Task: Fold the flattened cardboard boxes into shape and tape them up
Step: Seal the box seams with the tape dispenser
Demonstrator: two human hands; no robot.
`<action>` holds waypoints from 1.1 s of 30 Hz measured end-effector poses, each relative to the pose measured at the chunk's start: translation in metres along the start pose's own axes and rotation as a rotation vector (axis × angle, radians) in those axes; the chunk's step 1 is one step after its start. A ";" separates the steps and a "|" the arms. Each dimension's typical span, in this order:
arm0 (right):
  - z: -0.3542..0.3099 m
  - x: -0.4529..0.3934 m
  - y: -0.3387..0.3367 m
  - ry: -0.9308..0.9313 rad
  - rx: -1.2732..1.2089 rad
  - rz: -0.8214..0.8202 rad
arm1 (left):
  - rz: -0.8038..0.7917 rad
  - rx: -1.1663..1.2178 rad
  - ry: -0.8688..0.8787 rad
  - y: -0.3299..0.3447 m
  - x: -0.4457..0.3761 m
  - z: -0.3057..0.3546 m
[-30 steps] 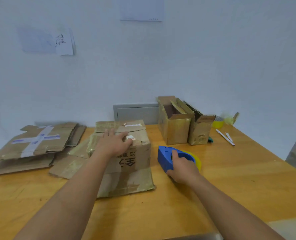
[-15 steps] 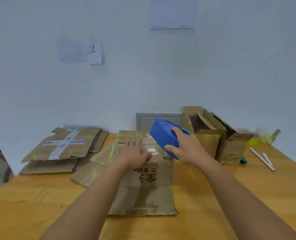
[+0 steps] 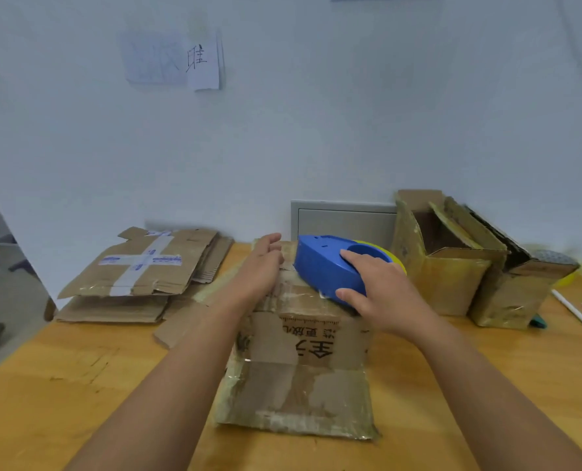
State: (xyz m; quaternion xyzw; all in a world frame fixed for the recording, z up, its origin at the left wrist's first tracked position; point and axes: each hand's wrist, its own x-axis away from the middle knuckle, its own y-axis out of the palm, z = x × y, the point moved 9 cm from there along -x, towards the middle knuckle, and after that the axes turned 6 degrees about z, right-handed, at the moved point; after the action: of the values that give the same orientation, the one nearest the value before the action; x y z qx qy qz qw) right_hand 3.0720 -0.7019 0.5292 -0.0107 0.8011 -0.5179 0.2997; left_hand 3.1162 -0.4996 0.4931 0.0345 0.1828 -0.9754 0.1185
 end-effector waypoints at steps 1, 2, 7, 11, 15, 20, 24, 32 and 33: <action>0.000 -0.001 -0.002 -0.001 -0.018 -0.005 | -0.007 -0.010 -0.021 0.000 -0.001 -0.003; -0.001 -0.002 -0.004 -0.006 -0.044 -0.003 | -0.007 -0.015 -0.039 0.001 -0.001 -0.005; -0.007 -0.012 -0.043 0.044 -0.429 0.138 | -0.012 0.038 -0.115 0.002 0.002 -0.008; -0.004 -0.025 -0.051 0.180 -0.797 0.108 | -0.018 0.142 -0.096 0.003 0.004 -0.003; -0.004 -0.029 -0.042 0.173 -0.846 0.044 | -0.022 0.126 -0.095 0.004 0.010 0.002; 0.006 -0.031 -0.042 0.131 -0.726 0.080 | -0.030 0.140 -0.097 0.004 0.010 0.003; 0.015 -0.030 -0.042 0.146 -0.652 0.128 | 0.021 0.171 -0.118 0.002 0.009 0.003; 0.015 -0.021 -0.030 0.184 -0.696 0.010 | -0.019 0.242 -0.168 -0.001 0.005 -0.004; 0.013 -0.020 -0.028 0.178 -0.691 0.001 | -0.028 0.247 -0.162 -0.001 0.005 -0.002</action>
State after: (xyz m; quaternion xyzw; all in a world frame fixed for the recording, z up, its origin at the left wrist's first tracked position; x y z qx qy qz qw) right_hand 3.0866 -0.7193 0.5579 -0.0659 0.9520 -0.2151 0.2077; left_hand 3.1113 -0.4995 0.4911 -0.0325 0.0520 -0.9916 0.1138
